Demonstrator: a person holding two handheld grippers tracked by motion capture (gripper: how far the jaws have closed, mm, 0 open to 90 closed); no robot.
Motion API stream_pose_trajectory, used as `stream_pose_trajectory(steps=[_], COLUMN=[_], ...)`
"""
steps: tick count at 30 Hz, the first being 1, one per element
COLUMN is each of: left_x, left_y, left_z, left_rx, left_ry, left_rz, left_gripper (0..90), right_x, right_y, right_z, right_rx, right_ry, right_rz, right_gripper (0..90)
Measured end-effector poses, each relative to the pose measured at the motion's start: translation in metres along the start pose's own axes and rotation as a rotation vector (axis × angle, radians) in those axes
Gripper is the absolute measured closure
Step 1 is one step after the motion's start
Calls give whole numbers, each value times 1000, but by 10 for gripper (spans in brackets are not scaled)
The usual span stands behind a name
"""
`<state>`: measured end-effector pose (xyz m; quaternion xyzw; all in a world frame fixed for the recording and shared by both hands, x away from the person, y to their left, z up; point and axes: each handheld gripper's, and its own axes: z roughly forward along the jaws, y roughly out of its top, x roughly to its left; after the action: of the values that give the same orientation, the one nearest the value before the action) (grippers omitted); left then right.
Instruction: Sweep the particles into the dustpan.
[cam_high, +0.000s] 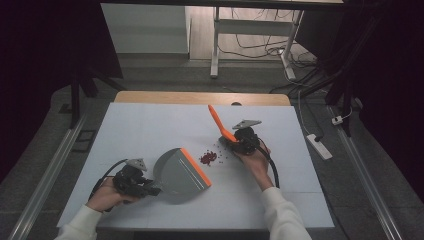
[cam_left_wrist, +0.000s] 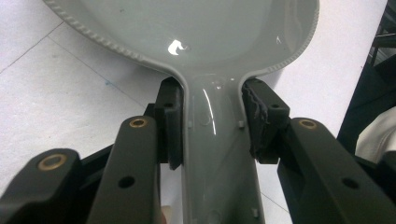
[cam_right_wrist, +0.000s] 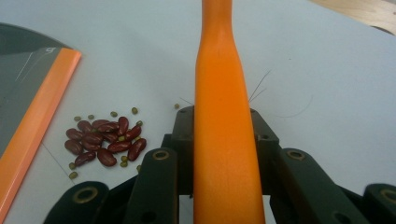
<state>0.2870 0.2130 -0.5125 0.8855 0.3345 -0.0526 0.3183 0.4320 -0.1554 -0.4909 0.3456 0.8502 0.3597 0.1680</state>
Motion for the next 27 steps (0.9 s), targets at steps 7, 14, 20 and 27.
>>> stream_pose_trajectory(steps=[7, 14, 20, 27], left_x=[1, 0, 1, 1], left_y=[0, 0, 0, -1], left_z=[0, 0, 1, 2], left_rx=[1, 0, 2, 2], left_ry=[-6, -3, -6, -8], left_rz=[-5, -4, -5, -6], left_gripper=[610, 610, 610, 610], right_x=[5, 10, 18, 24], right_y=[2, 4, 5, 5], right_z=[7, 11, 13, 12], right_rx=[12, 9, 8, 19], right_ry=[10, 25, 40, 59], right_rz=[-13, -28, -52, -70], right_gripper=[694, 694, 694, 693])
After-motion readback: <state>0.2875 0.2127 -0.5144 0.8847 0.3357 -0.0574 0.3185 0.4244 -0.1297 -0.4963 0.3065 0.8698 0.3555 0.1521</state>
